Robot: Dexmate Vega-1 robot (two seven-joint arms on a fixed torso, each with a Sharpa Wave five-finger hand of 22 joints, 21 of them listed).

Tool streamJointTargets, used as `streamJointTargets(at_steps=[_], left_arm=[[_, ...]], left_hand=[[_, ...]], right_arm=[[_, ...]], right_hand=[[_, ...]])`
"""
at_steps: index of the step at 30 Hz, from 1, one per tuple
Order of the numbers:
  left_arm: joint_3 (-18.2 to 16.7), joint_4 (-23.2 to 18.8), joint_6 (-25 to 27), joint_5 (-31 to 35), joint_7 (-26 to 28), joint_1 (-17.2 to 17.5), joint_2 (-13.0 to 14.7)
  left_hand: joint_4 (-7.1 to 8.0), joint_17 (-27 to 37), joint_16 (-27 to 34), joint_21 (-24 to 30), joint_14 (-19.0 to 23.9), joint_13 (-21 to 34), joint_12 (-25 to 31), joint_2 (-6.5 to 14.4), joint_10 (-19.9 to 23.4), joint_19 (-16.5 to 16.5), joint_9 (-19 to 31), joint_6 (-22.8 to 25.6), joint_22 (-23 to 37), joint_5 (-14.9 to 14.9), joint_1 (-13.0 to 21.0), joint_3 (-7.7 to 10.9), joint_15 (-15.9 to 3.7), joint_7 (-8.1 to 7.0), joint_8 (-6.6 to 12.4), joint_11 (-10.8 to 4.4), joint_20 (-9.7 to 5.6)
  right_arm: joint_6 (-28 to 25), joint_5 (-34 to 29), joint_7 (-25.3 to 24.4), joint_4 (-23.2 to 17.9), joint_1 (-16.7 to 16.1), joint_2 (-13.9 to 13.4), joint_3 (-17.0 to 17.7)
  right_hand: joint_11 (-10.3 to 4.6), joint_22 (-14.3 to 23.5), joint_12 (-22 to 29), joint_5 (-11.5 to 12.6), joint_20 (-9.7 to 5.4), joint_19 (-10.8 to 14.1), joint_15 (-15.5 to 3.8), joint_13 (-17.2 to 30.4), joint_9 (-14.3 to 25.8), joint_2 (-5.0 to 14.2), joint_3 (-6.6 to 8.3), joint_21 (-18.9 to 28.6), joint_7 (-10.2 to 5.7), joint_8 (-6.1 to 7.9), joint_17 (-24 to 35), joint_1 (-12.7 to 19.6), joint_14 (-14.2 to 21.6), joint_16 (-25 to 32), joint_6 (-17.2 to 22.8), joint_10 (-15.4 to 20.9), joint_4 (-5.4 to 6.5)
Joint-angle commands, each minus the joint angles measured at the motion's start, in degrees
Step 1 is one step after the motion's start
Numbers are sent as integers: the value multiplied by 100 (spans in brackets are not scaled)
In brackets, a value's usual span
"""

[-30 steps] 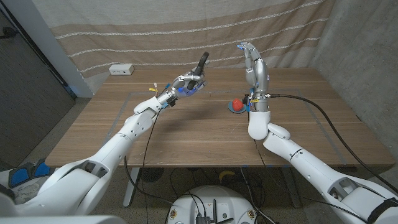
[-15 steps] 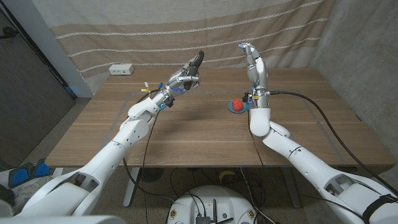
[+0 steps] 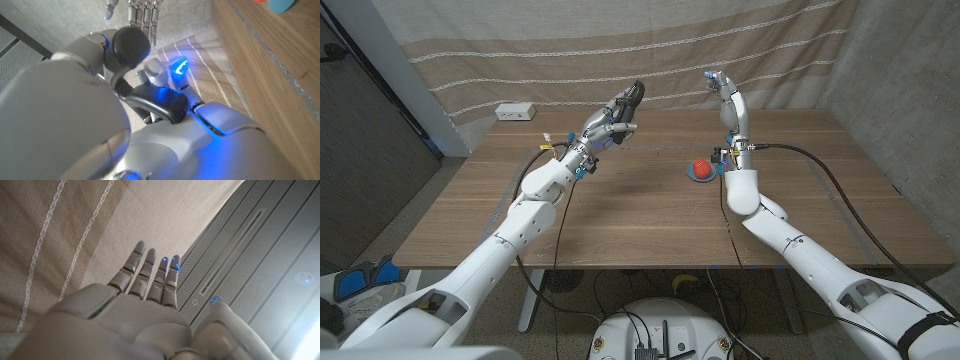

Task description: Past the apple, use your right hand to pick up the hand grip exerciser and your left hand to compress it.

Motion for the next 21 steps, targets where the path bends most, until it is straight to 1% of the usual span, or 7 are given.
streamJointTargets(at_steps=[1, 9, 13, 15, 17, 19, 21], left_arm=[[-30, -463, -415, 874, 1367, 366, 144], [-43, -603, -481, 1241, 1921, 492, 167], [-49, -612, -555, 1386, 2172, 530, 104], [-57, -628, -547, 1416, 2261, 547, 96], [-59, -650, -525, 1451, 2338, 560, 100], [-70, -678, -502, 1528, 2456, 587, 103], [-67, -664, -527, 1540, 2491, 593, 90]], left_hand=[[521, 16, 48, -4, 55, 41, 50, 2147, 19, 27, 34, 396, -18, 27, 1145, 1564, -8, 326, 65, -24, -7], [504, 10, 69, -27, 35, 12, 52, 2150, 36, 33, 66, 521, -90, 27, 1097, 1574, -5, 333, 143, -50, -24], [485, 7, 76, -58, 29, -8, 46, 2142, 53, 52, 82, 601, -185, 18, 1073, 1562, -5, 336, 190, -63, -29], [484, 5, 78, -53, 30, 2, 54, 2139, 56, 54, 87, 615, -189, 22, 1061, 1572, -5, 337, 199, -55, -30], [483, 2, 82, -29, 31, 63, 98, 2159, 43, 56, 100, 899, -191, 20, 1045, 1582, -4, 285, 323, -67, -32], [481, 1, 84, -28, 27, 39, 93, 2161, 42, 48, 103, 717, -211, 16, 1030, 1584, -2, 338, 254, -62, -29], [471, 2, 87, -16, 16, 21, 83, 2178, 22, 33, 103, 591, -219, 1, 1023, 1578, -2, 334, 206, -67, -24]], right_arm=[[138, 1018, 1129, 100, -73, 83, 173], [-130, 1591, 1797, -105, -161, -14, 259], [-269, 1950, 2162, -196, -190, -91, 303], [-364, 2289, 2467, -237, -193, -145, 324], [-399, 2394, 2583, -247, -196, -157, 342], [-521, 2645, 2846, -279, -192, -232, 357], [-571, 2722, 2924, -296, -200, -244, 374]], right_hand=[[71, 16, -6, -20, 29, -32, -297, 2, -16, 48, 19, -20, 29, -29, 23, 7, -38, 39, -35, 2, -50], [174, 23, -76, -22, 73, -101, -210, -48, -62, 36, 41, -51, 80, -119, 44, 49, -156, 24, -112, -137, -142], [227, 25, -113, -23, 93, -165, -131, -85, -92, 32, 59, -80, 126, -190, 45, 78, -273, -11, -183, -227, -202], [261, 25, -137, -26, 117, -208, -113, -112, -113, 22, 61, -101, 144, -250, 38, 80, -336, -34, -256, -292, -233], [284, 24, -180, -29, 158, -221, -87, -146, -138, 11, 63, -111, 155, -319, 7, 77, -423, -80, -339, -421, -263], [323, 19, -214, -30, 248, -295, -61, -201, -175, 2, 71, -151, 163, -418, -48, 79, -557, -153, -450, -551, -307], [339, 15, -237, -32, 277, -339, -44, -259, -212, -5, 80, -180, 165, -507, -107, 80, -657, -214, -546, -665, -345]])
